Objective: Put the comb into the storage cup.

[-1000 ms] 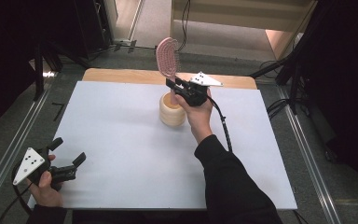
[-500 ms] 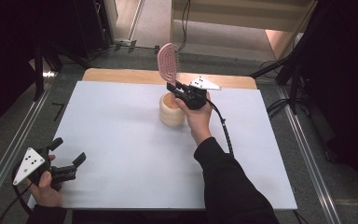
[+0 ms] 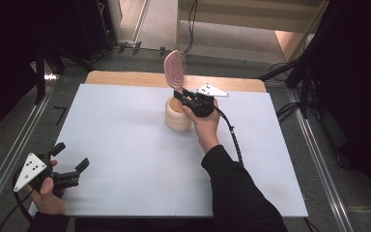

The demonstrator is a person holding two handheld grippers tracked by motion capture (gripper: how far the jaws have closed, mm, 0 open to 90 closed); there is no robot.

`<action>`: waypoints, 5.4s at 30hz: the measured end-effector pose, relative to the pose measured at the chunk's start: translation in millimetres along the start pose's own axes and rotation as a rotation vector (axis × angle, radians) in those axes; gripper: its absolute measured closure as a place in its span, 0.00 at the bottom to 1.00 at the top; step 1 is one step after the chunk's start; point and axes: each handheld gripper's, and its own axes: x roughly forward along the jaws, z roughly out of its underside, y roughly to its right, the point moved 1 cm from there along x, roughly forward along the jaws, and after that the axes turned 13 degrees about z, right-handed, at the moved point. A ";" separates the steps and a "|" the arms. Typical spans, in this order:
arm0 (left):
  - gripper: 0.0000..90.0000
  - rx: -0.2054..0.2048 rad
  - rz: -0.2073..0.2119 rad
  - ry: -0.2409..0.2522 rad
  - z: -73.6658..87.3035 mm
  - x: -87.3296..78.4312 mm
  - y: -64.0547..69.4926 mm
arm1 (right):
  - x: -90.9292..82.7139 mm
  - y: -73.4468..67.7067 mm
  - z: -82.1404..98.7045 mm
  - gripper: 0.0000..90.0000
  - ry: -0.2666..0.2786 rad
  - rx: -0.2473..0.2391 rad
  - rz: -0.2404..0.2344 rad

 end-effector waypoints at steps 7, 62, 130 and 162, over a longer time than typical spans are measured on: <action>0.00 0.001 -0.001 -0.001 0.0 0.0 0.1 | -2.1 0.6 2.8 0.75 -0.020 -0.002 0.007; 0.00 0.003 0.001 -0.003 -0.1 0.2 0.1 | -39.6 4.4 9.3 0.00 -0.118 -0.031 0.015; 0.00 0.010 -0.012 -0.015 0.1 1.5 1.9 | -196.4 63.9 50.4 0.00 -0.045 -0.012 0.142; 0.00 0.011 -0.014 -0.021 0.3 1.7 2.0 | -266.3 90.3 85.2 0.00 -0.035 0.019 0.235</action>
